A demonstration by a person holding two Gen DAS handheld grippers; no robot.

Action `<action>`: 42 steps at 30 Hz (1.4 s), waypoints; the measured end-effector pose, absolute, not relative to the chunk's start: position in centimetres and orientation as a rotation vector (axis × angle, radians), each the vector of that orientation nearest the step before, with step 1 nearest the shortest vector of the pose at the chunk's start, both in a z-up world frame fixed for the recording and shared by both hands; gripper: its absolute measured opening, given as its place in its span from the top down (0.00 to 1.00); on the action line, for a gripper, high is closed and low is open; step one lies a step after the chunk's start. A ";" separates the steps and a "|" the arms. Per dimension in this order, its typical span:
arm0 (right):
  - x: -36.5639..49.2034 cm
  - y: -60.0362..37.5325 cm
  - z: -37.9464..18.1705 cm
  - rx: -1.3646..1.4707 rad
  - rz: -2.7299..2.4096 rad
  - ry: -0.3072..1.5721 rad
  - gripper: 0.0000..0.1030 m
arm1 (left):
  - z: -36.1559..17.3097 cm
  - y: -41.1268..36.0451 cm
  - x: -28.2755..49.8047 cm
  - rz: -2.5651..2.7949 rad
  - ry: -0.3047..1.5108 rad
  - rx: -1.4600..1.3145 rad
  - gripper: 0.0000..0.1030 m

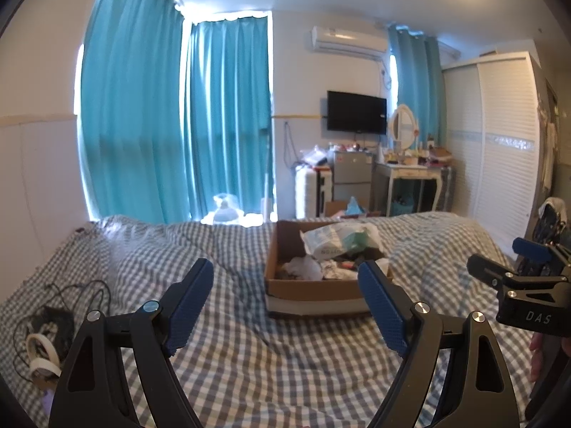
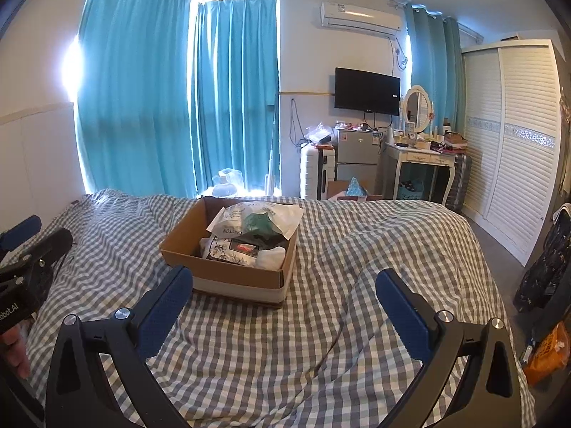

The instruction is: Organize soft objects

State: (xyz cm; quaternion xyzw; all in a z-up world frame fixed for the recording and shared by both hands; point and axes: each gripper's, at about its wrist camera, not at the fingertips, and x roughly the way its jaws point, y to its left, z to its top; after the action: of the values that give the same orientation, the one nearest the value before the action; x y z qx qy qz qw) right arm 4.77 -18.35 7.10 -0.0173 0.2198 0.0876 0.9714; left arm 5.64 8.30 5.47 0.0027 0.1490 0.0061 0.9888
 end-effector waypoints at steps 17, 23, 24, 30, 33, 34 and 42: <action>4.5 -18.1 7.2 -0.032 0.180 0.445 0.00 | 5.2 7.8 5.4 0.007 0.315 0.015 0.18; 4.4 -17.9 7.2 -0.039 0.185 0.449 0.00 | 5.3 8.0 5.1 0.010 0.311 0.015 0.18; 4.4 -17.9 7.3 -0.040 0.183 0.448 0.00 | 5.3 8.0 5.1 0.010 0.311 0.013 0.18; 4.2 -17.8 7.3 -0.037 0.182 0.445 0.00 | 5.2 8.3 4.3 0.013 0.311 0.005 0.18; 3.9 -17.6 7.4 -0.041 0.183 0.444 0.00 | 5.3 8.7 4.2 0.019 0.309 -0.004 0.18; 3.8 -17.6 7.4 -0.042 0.184 0.441 0.00 | 5.4 8.9 4.1 0.019 0.308 -0.009 0.18; 3.4 -17.1 7.5 -0.058 0.183 0.440 0.00 | 5.3 9.1 3.9 0.012 0.306 -0.012 0.18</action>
State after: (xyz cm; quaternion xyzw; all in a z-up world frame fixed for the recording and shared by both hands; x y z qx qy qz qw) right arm 3.40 -17.06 7.49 -0.0285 0.2181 0.0904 0.9713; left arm 3.88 9.05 5.29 -0.0061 0.1522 0.0059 0.9883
